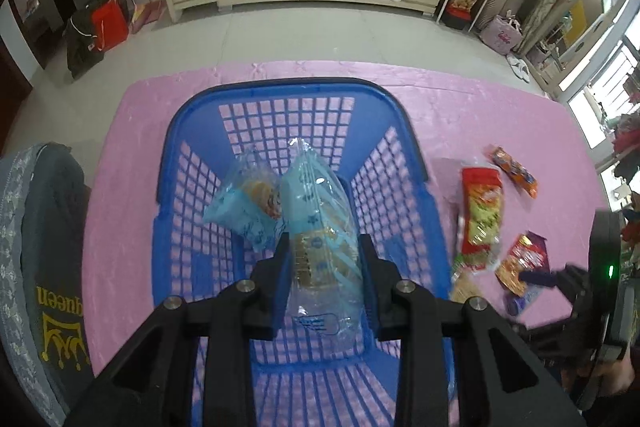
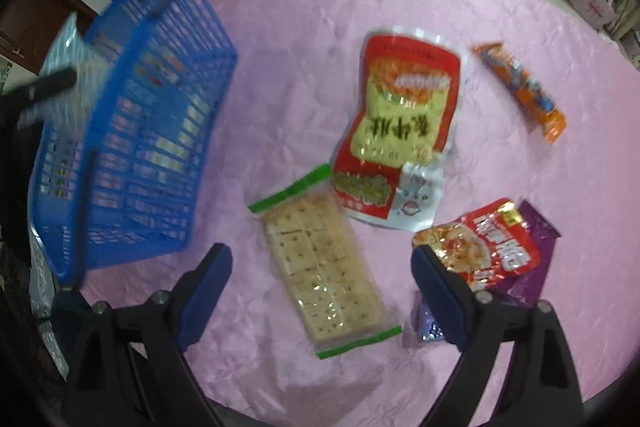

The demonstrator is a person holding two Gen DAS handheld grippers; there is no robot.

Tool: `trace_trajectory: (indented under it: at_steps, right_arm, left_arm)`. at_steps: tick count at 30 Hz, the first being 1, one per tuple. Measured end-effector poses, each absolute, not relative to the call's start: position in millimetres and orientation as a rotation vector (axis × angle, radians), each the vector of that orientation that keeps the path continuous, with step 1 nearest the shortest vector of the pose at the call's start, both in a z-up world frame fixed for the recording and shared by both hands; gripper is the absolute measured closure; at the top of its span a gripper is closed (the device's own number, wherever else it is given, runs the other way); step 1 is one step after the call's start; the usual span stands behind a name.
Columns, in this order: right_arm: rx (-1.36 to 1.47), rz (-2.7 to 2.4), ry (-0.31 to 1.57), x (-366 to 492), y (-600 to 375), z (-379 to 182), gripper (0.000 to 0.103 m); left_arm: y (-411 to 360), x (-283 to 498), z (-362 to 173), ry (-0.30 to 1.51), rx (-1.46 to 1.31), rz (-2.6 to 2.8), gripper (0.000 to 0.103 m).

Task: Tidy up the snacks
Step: 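Carry the clear bag into the basket with the left tool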

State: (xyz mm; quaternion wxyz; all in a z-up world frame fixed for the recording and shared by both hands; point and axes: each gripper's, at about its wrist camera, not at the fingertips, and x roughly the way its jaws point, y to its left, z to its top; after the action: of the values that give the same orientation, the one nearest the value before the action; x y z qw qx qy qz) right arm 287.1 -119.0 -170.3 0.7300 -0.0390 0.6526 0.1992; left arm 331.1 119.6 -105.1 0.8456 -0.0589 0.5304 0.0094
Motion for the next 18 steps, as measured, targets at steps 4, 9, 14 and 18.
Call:
trace_trajectory:
  at_steps: [4,9,14,18]
  right_arm:
    - [-0.086,0.461,1.507,286,-120,-199,0.01]
    - [-0.153,0.487,1.508,280,-114,-222,0.008]
    - [-0.258,0.53,1.48,271,-94,-223,0.008]
    - [-0.358,0.535,1.443,262,-82,-225,0.007]
  left_arm:
    - [124,356,-121,1.138,-0.133,0.029,0.074]
    - [124,377,-136,1.154,-0.127,0.025,0.073]
    - [124,393,-145,1.152,-0.125,0.035,0.068]
    - [127,400,-144,1.145,-0.141,0.057,0.046]
